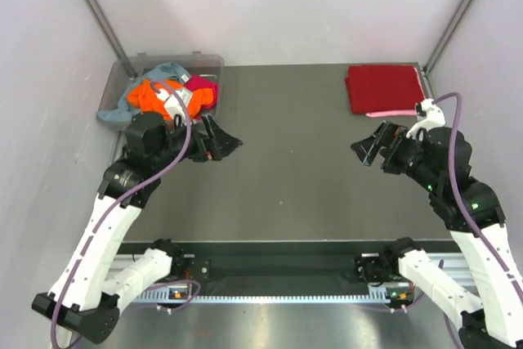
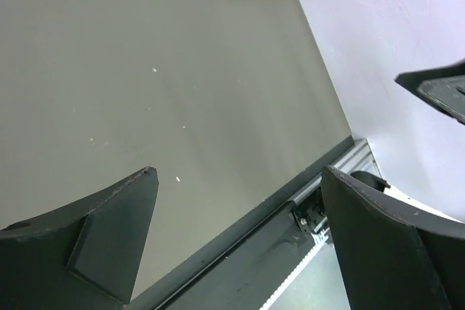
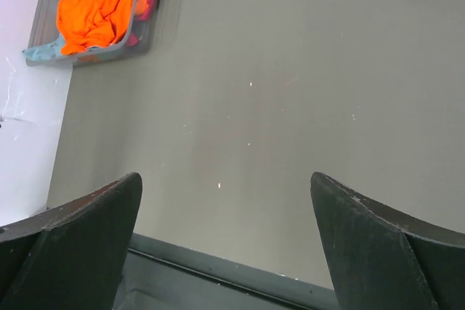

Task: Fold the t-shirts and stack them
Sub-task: Grab the tshirt from the pile

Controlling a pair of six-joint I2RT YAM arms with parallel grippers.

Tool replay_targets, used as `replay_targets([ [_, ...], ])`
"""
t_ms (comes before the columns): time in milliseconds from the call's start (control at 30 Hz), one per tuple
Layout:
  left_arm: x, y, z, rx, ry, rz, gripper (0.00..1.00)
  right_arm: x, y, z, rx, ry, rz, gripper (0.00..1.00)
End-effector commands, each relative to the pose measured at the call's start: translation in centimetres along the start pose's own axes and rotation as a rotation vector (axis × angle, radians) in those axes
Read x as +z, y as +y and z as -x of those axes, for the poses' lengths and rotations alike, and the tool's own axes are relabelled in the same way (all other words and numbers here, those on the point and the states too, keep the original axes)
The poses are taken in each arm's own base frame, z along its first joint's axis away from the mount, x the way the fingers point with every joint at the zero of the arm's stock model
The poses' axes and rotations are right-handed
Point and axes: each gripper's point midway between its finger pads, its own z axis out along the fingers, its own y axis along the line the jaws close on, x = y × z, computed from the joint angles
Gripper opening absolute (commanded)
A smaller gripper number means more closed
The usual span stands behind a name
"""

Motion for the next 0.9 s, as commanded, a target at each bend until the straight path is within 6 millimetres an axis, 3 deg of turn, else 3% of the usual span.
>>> replay_targets([
  [0,-0.1,-0.8,2.8,0.038,-0.099,-0.004,0.97,0.2,0.6,1.1,-0.011,-0.038,0.017,1.0],
  [67,0.3,-0.2,3.4,0.04,-0.115,0.033,0.96,0.2,0.7,1.3,-0.007,-0.036,0.016,1.0],
  [100,0.9,1.2,3.6,0.042,-0.109,0.099,0.94,0.3,0.9,1.2,0.0,-0.029,0.021,1.0],
  [167,1.2,2.1,5.3,0.065,-0.141,0.171,0.93,0.5,1.6,1.6,0.009,-0.046,0.055,1.0],
  [200,2.1,3.8,5.4,0.081,-0.114,0.245,0.92,0.7,1.9,0.9,0.014,-0.031,0.091,1.0],
  [233,1.8,4.8,7.7,0.094,-0.18,0.341,0.92,0.9,2.6,1.4,0.026,-0.062,0.133,1.0],
  [267,1.9,5.8,8.6,0.12,-0.186,0.397,0.92,1.0,2.9,1.3,0.031,-0.068,0.157,1.0],
  [300,3.0,7.8,9.1,0.128,-0.17,0.484,0.9,1.3,2.9,0.4,0.042,-0.057,0.179,1.0],
  [333,2.3,8.6,11.5,0.143,-0.239,0.576,0.89,1.4,2.9,0.3,0.047,-0.065,0.188,1.0],
  [367,2.2,10.2,12.6,0.142,-0.258,0.644,0.89,1.5,3.0,0.5,0.05,-0.082,0.198,1.0],
  [400,3.4,12.3,13.1,0.15,-0.237,0.708,0.87,1.6,2.7,0.3,0.057,-0.085,0.188,1.0],
  [433,2.8,13.6,15.3,0.138,-0.292,0.763,0.84,1.7,2.6,0.3,0.061,-0.091,0.181,1.0],
  [500,4.5,17.2,16.1,0.128,-0.265,0.832,0.81,1.9,2.3,0.3,0.065,-0.098,0.173,1.0],
  [533,4.9,18.3,17.2,0.126,-0.284,0.851,0.81,1.9,2.5,0.5,0.062,-0.104,0.18,1.0],
  [567,4.7,20.7,17.9,0.096,-0.292,0.902,0.78,1.9,2.5,0.5,0.059,-0.105,0.182,1.0],
  [600,6.1,23.8,17.1,0.07,-0.247,0.955,0.75,1.9,2.6,0.7,0.048,-0.109,0.186,1.0],
  [667,6.1,27.3,17.9,0.026,-0.253,1.021,0.64,1.9,2.6,0.9,0.031,-0.11,0.183,1.0],
  [700,7.5,30.1,16.6,0.008,-0.196,1.058,0.62,1.8,2.7,1.3,0.01,-0.118,0.177,1.0],
  [767,7.9,32.7,16.6,-0.004,-0.174,1.101,0.59,1.7,2.5,1.6,-0.005,-0.123,0.16,1.0],
  [800,9.0,35.1,15.1,-0.015,-0.12,1.135,0.58,1.6,2.3,2.1,-0.021,-0.14,0.143,1.0],
  [867,9.3,36.8,15.4,-0.03,-0.118,1.166,0.57,1.5,1.9,2.4,-0.035,-0.155,0.123,1.0],
])
